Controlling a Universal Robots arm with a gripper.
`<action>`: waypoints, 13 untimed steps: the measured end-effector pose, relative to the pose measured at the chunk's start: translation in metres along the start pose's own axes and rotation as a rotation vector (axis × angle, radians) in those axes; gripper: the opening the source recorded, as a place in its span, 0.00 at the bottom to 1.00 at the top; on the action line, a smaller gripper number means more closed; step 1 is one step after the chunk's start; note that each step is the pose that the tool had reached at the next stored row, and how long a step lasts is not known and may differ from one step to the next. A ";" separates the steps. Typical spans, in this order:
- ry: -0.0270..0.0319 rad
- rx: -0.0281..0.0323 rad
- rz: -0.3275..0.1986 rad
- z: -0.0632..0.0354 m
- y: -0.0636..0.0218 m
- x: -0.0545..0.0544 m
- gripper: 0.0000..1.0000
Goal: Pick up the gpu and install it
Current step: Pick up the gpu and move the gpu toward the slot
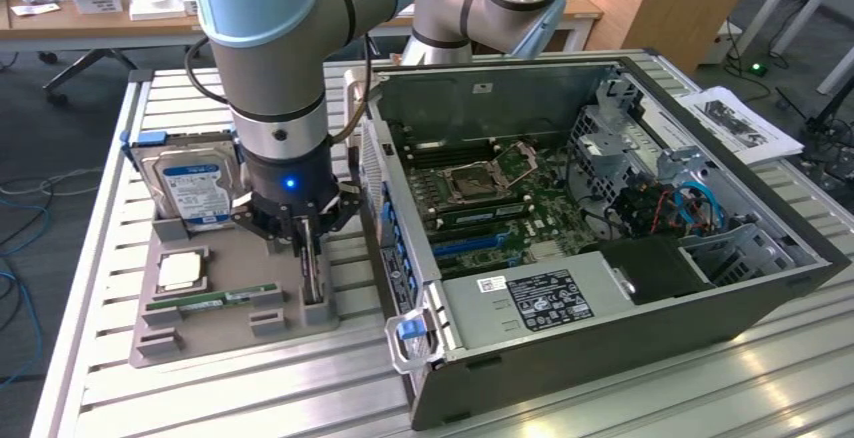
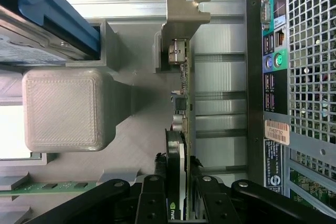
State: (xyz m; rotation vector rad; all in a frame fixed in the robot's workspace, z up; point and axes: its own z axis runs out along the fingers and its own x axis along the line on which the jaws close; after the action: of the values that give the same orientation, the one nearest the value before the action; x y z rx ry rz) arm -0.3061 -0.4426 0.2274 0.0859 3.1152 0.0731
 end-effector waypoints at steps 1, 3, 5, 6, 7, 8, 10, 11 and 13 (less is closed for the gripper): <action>-0.0001 0.0000 0.000 0.0000 0.0000 0.000 0.27; 0.0000 0.0000 0.000 0.0000 0.0000 0.000 0.27; 0.0000 0.0000 0.000 0.0000 0.0000 0.000 0.27; 0.0000 0.0000 0.000 0.0000 0.0000 0.000 0.27; -0.0001 0.0000 0.000 0.0000 0.0000 0.000 0.27; -0.0001 0.0000 0.000 0.0000 0.0000 0.000 0.27; -0.0005 -0.0006 0.000 -0.0004 0.0001 0.000 0.27; -0.0003 -0.0006 0.000 -0.0012 0.0001 0.000 0.27; -0.0001 -0.0010 0.000 -0.0034 0.0002 0.000 0.27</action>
State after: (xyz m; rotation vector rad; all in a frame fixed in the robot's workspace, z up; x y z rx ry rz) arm -0.3061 -0.4426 0.2309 0.0860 3.1151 0.0747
